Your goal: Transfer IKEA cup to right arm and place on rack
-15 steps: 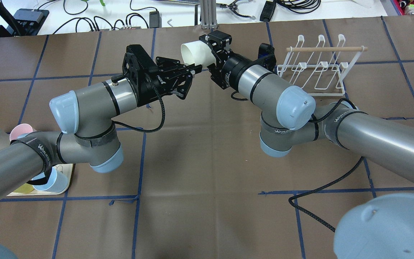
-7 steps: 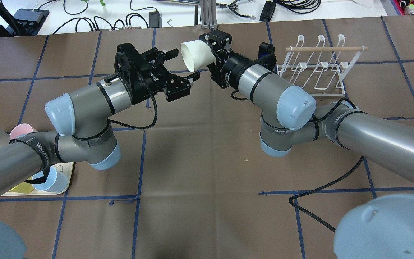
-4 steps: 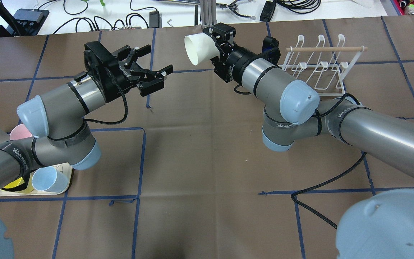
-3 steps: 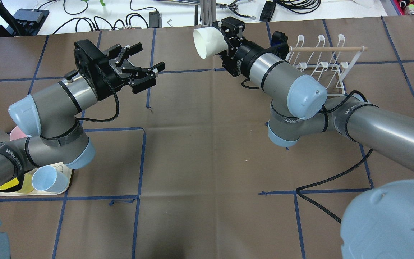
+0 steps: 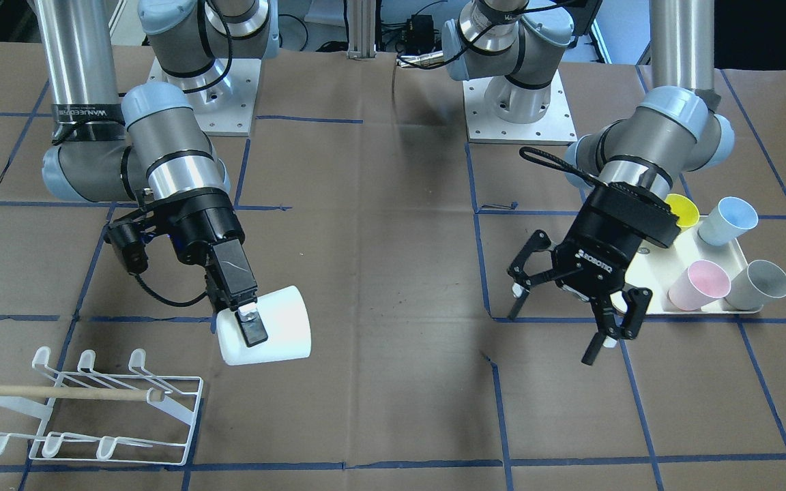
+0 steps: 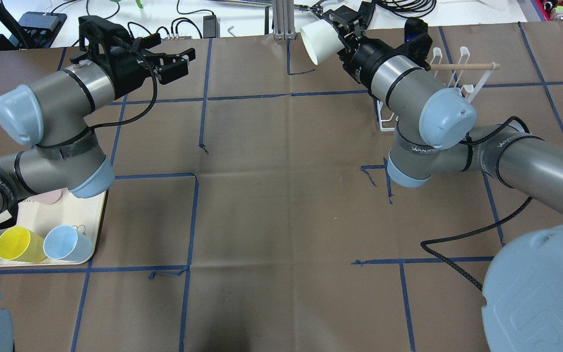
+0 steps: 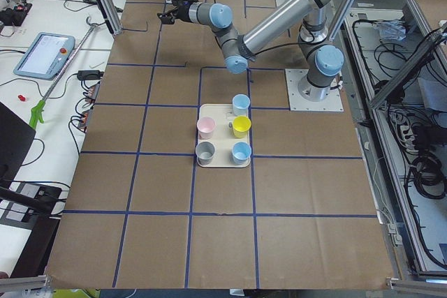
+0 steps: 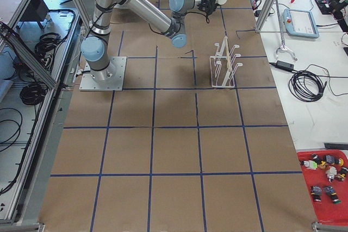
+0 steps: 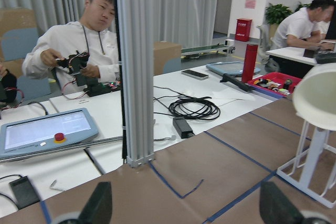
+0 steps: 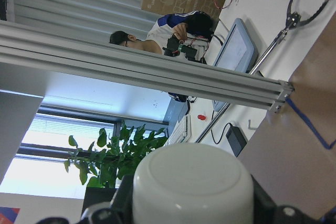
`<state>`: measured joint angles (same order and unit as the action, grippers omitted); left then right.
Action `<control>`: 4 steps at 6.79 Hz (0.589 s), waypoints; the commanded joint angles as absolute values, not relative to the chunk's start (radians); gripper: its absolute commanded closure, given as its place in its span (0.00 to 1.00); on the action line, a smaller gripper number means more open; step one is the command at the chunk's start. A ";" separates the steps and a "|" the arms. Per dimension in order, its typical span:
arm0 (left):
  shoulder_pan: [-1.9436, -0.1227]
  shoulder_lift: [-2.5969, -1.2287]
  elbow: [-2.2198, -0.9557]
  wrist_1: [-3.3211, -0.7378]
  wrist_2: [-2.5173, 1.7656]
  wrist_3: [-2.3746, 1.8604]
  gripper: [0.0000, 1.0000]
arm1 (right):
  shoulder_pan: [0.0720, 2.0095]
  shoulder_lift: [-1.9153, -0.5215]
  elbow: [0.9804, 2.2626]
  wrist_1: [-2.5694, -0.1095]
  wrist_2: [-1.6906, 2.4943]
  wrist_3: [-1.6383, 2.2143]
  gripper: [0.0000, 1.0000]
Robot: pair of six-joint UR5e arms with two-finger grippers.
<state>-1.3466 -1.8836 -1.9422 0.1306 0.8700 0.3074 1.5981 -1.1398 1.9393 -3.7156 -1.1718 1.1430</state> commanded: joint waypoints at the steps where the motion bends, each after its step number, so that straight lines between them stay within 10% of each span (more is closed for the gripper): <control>1: -1.371 -1.894 -1.769 -0.227 1.074 0.307 0.01 | 1.542 -1.140 1.939 -3.715 -1.329 0.562 0.90; 4: -1.439 -1.875 -1.614 -0.797 1.472 0.177 0.01 | 1.465 -1.094 1.864 -3.665 -1.457 0.238 0.90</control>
